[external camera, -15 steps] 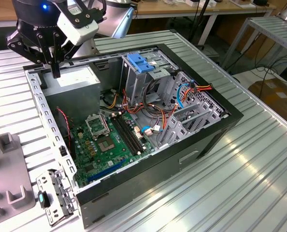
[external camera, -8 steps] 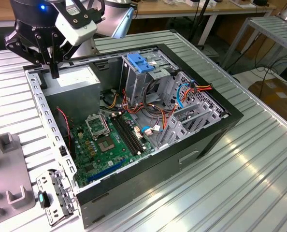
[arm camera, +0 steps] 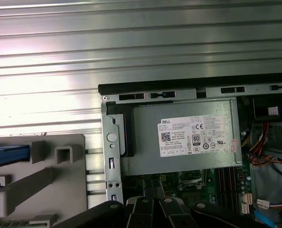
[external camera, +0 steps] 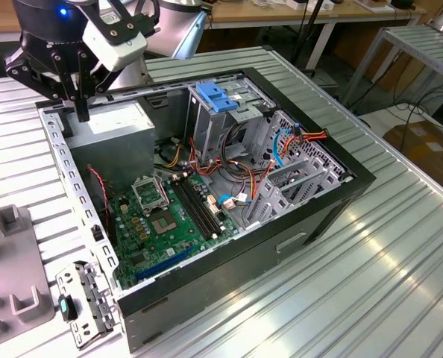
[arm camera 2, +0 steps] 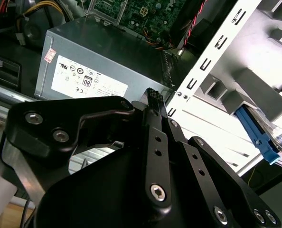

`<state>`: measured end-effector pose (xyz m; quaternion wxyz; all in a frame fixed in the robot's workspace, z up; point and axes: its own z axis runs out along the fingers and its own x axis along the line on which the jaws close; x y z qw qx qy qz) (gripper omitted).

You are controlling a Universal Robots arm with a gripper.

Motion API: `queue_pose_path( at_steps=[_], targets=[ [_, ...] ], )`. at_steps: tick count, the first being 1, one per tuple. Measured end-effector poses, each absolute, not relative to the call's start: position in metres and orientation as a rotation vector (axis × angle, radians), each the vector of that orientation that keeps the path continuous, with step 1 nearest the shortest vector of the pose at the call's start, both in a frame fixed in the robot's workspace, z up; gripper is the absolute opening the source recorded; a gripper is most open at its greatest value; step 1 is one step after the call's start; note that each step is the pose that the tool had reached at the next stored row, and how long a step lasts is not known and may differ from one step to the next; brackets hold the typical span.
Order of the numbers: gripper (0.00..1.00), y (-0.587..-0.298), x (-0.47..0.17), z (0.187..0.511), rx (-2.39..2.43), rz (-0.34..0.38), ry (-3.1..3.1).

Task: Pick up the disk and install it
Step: 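Reach for the disk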

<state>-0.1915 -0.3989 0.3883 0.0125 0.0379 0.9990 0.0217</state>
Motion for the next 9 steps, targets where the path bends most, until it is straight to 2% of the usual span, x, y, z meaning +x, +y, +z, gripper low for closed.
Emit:
queue_pose_path(
  at_steps=[9],
  targets=[
    [0.11,-0.3989,-0.1941,0.3879,0.118,0.068,3.114]
  ],
)
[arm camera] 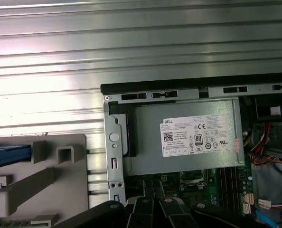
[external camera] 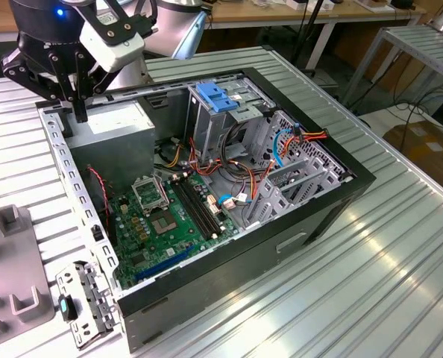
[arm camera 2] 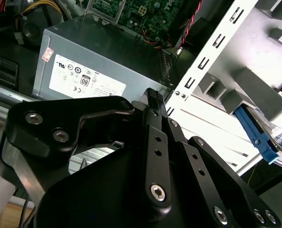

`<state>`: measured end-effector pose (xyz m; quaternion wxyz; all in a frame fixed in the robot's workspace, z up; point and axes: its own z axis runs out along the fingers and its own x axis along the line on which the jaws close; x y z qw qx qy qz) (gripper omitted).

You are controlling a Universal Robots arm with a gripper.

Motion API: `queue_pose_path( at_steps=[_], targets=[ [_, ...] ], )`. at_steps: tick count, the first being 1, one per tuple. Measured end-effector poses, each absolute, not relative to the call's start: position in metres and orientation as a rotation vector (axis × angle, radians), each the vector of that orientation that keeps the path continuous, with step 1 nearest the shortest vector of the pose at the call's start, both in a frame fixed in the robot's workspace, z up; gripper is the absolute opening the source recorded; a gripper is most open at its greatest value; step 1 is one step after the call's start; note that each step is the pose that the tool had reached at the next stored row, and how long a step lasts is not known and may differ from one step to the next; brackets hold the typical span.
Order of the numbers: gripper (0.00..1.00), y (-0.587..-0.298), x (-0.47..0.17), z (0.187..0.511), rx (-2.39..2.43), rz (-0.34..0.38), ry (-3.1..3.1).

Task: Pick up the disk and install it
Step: 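Reach for the disk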

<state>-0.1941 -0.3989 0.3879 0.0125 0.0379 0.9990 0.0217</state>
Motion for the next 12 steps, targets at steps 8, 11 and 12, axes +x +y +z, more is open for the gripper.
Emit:
queue_pose_path(
  at_steps=[8,11,12],
  targets=[
    [0.11,-0.3989,-0.1964,0.3875,0.118,0.068,3.114],
    [0.11,-0.3989,-0.1980,0.3872,0.118,0.068,3.114],
    [0.11,-0.3989,-0.1984,0.3871,0.118,0.068,3.114]
  ],
)
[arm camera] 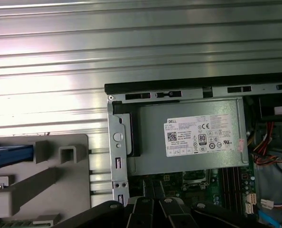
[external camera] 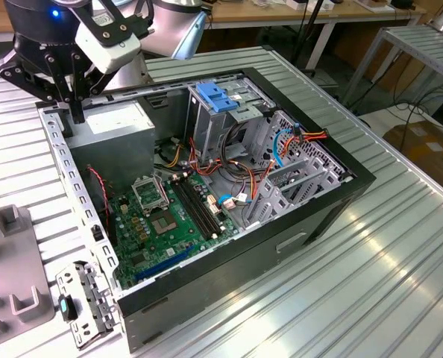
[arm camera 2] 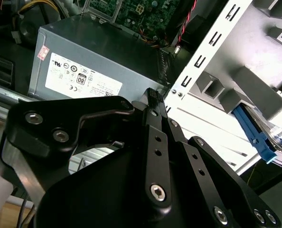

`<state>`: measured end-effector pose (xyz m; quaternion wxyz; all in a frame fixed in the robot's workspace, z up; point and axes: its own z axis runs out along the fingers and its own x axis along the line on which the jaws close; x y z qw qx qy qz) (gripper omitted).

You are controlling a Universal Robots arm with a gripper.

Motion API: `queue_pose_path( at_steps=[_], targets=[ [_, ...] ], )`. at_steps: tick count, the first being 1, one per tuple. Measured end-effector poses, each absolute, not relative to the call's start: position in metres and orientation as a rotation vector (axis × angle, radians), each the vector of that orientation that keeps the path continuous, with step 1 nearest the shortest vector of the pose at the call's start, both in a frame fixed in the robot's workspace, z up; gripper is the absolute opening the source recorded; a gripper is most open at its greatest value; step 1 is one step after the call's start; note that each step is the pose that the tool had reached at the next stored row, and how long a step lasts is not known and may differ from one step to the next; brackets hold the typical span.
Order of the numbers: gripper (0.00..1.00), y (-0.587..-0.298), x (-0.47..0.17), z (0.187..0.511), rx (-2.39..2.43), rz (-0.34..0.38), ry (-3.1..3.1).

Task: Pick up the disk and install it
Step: 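Reach for the disk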

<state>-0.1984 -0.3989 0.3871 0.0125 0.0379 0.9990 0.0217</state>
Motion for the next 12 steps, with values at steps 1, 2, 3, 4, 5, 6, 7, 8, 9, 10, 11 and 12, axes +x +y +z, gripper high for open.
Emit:
queue_pose_path(
  at_steps=[1,2,3,4,5,6,7,8,9,10,11,12],
  targets=[
    [0.11,-0.3989,-0.1989,0.3870,0.118,0.068,3.114],
    [0.11,-0.3989,-0.2001,0.3869,0.118,0.068,3.114],
    [0.11,-0.3989,-0.2009,0.3868,0.118,0.068,3.114],
    [0.11,-0.3989,-0.2013,0.3868,0.118,0.068,3.114],
    [0.11,-0.3989,-0.2018,0.3868,0.118,0.068,3.114],
    [0.11,-0.3989,-0.2025,0.3867,0.118,0.068,3.114],
    [0.11,-0.3989,-0.2029,0.3866,0.118,0.068,3.114],
    [0.11,-0.3989,-0.2033,0.3866,0.118,0.068,3.114],
    [0.11,-0.3989,-0.2039,0.3866,0.118,0.068,3.114],
    [0.11,-0.3989,-0.2043,0.3865,0.118,0.068,3.114],
    [0.11,-0.3989,-0.2048,0.3865,0.118,0.068,3.114],
    [0.11,-0.3989,-0.2052,0.3865,0.118,0.068,3.114]
  ],
)
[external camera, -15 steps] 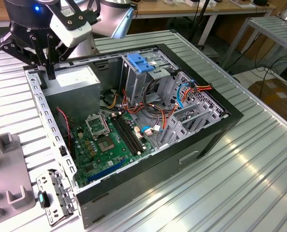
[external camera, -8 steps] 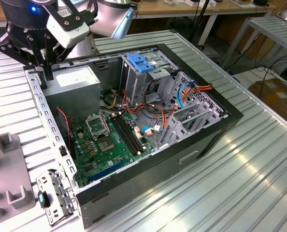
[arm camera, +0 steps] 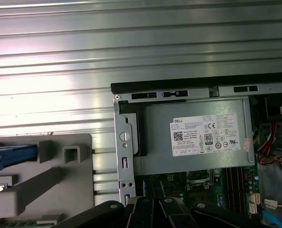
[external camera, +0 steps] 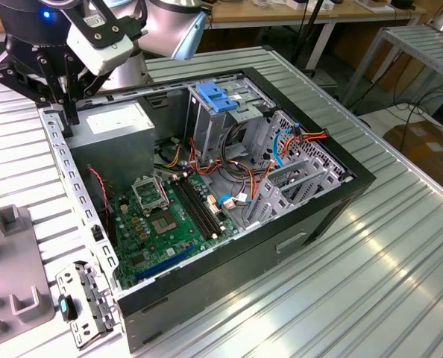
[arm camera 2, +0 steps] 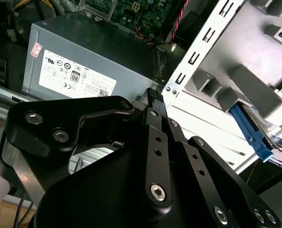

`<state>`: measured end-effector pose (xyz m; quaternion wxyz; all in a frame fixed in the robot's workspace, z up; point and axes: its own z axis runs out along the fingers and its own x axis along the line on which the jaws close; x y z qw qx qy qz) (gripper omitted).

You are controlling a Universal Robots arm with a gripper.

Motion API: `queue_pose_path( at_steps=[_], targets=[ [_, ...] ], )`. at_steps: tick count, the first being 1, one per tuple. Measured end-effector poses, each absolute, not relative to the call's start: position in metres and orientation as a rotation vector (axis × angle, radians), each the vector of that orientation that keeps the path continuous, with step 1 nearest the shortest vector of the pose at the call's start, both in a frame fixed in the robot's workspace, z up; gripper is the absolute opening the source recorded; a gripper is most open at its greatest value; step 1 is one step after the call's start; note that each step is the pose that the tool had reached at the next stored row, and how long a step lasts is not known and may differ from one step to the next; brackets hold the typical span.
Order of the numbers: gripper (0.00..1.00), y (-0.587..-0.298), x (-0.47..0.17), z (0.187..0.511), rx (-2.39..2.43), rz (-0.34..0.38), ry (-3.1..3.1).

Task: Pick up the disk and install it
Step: 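Reach for the disk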

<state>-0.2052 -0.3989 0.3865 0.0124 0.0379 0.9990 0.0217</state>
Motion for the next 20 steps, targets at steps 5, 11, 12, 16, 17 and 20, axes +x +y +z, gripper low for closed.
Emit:
queue_pose_path(
  at_steps=[5,11,12,16,17,20],
  targets=[
    [0.11,-0.399,-0.208,0.386,0.118,0.068,3.114],
    [0.11,-0.399,-0.212,0.386,0.118,0.068,3.114],
    [0.11,-0.399,-0.212,0.386,0.118,0.068,3.114],
    [0.11,-0.399,-0.214,0.386,0.118,0.068,3.114],
    [0.11,-0.399,-0.215,0.386,0.118,0.068,3.114],
    [0.11,-0.399,-0.217,0.385,0.118,0.068,3.114]
  ],
)
